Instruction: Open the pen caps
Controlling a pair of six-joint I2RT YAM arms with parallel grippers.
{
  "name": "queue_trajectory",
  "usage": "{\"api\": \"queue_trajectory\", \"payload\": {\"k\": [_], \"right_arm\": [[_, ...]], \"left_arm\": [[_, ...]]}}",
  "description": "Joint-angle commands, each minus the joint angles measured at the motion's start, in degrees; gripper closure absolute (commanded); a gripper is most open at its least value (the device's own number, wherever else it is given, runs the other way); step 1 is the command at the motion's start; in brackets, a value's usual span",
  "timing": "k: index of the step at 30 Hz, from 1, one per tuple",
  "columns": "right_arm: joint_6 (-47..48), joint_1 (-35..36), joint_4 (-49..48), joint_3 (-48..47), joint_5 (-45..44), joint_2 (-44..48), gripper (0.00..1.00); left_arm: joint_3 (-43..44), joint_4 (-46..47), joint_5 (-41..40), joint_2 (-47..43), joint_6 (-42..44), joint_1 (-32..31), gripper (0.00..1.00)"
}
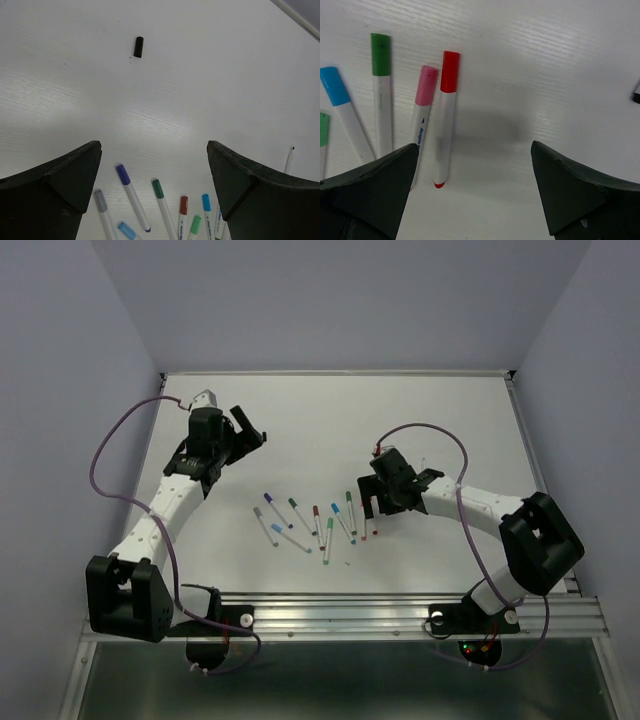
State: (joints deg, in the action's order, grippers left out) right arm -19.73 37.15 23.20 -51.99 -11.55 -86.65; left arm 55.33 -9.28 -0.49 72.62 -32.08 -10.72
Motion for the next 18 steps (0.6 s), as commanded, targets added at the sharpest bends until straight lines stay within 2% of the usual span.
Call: {"api": "queue_trajectory", "payload": {"k": [1, 8, 10, 12, 13, 15, 16, 18], "right_arm": [[-1.2, 1.5, 1.4, -0.7, -4.0, -2.1, 0.0], [-2.2, 2.6, 1.1, -1.3, -5.5, -6.5, 0.01], [-2.1, 3.6, 0.2, -1.4, -5.1, -8.4, 0.06], [-1.9, 3.6, -1.0, -1.5, -5.1, -9.5, 0.17], [-2.2, 4.2, -1.3, -1.7, -5.8, -10.7, 0.33], [-2.4, 4.2, -1.8, -2.0, -5.9, -11.8, 0.47], [-2.7, 4.2, -2.1, -2.1, -5.8, -12.3, 0.61], [-2.9, 4.2, -2.5, -2.0, -5.2, -12.1, 0.73]], "left_arm": [[-0.7, 1.5, -1.1, -4.1, -0.1, 0.4, 0.01], [-1.0, 1.2, -1.4, -4.0, -0.3, 0.4, 0.01], [-0.8, 1.1, -1.3, -3.9, -0.3, 0.4, 0.01], [-0.7, 1.1, -1.0, -3.8, -0.4, 0.4, 0.01], [-0.7, 1.0, -0.7, -3.8, -0.4, 0.4, 0.01], [-0.7, 1.1, -0.6, -4.0, -0.4, 0.4, 0.01], [-0.6, 1.1, -0.4, -4.1, -0.3, 0.4, 0.01], [-0.5, 1.1, -0.2, -4.2, -0.1, 0.4, 0.01]]}}
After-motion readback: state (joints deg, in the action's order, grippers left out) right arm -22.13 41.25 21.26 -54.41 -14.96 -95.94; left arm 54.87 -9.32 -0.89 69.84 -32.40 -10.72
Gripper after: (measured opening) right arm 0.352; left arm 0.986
